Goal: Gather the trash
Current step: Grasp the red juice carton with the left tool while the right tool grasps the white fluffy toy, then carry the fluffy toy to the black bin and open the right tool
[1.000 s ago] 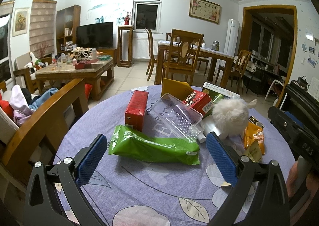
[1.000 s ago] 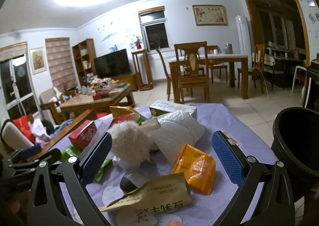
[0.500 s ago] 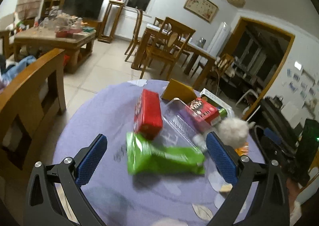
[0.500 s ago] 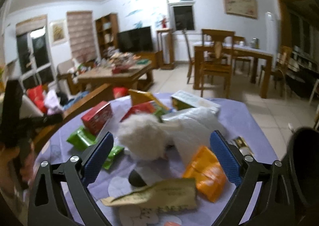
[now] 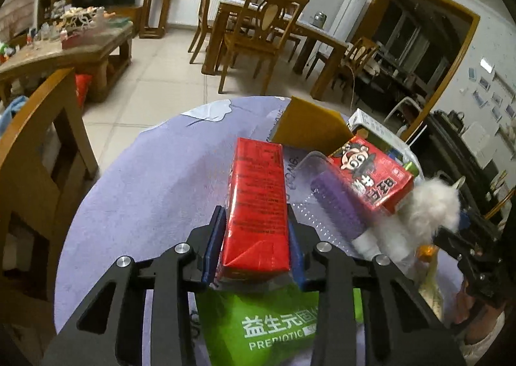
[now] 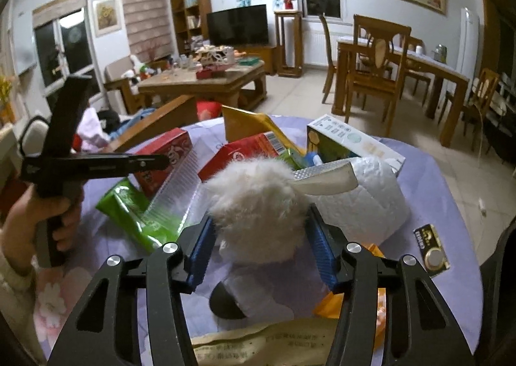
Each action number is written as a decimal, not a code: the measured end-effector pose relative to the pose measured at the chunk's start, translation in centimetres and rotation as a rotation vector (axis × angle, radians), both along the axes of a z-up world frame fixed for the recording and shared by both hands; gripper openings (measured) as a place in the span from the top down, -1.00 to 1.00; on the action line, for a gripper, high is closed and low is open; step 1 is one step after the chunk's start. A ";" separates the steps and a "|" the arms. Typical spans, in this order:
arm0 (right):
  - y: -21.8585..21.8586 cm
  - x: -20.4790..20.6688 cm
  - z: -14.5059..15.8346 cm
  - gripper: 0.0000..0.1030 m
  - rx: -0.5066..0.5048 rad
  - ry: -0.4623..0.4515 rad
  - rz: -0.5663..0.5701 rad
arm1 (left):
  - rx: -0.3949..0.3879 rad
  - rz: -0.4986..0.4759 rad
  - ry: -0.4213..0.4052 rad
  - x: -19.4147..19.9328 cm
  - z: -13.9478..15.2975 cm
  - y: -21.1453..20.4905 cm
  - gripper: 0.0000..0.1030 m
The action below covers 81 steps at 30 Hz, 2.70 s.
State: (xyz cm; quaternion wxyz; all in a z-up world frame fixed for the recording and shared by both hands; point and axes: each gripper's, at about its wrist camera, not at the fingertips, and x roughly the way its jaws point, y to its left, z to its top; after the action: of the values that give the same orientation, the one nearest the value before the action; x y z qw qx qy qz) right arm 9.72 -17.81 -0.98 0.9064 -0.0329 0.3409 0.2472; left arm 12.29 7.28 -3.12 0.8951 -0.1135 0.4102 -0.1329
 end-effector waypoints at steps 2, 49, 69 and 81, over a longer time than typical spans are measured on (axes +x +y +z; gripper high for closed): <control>-0.2 0.0 0.1 0.07 0.026 0.006 0.000 | -0.018 0.012 -0.010 -0.2 0.1 0.6 0.37; 0.1 -5.9 -1.1 -0.22 0.063 0.140 0.082 | -0.015 -0.086 -0.167 -10.1 4.7 -5.3 0.38; -25.9 -10.6 2.7 -0.23 0.246 -0.103 -0.423 | -0.079 -0.391 -0.268 -9.2 8.4 -23.5 0.38; -37.1 -12.6 -2.7 -0.23 0.057 -0.149 -0.766 | -0.108 -0.603 -0.163 -5.3 4.8 -38.9 0.38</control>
State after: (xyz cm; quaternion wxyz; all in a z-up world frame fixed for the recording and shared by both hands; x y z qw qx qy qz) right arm -2.89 -54.93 -3.70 0.9558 0.1042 0.2549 -0.1028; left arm 6.97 -31.59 1.65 0.8380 -0.0233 0.3444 -0.4225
